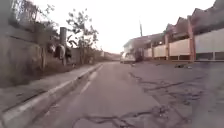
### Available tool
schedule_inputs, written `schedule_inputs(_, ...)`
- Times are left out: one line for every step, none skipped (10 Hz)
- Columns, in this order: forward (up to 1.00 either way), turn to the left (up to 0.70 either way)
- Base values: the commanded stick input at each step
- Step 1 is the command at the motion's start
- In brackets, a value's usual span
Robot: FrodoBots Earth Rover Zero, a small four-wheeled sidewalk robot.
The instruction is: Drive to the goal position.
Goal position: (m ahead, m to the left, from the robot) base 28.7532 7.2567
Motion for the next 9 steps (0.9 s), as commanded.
schedule_inputs(1.0, -0.4)
schedule_inputs(1.0, -0.4)
schedule_inputs(1.0, -0.4)
schedule_inputs(1.0, -0.4)
schedule_inputs(1.0, -0.4)
schedule_inputs(1.0, -0.4)
schedule_inputs(1.0, -0.4)
schedule_inputs(1.0, -0.4)
schedule_inputs(1.0, -0.4)
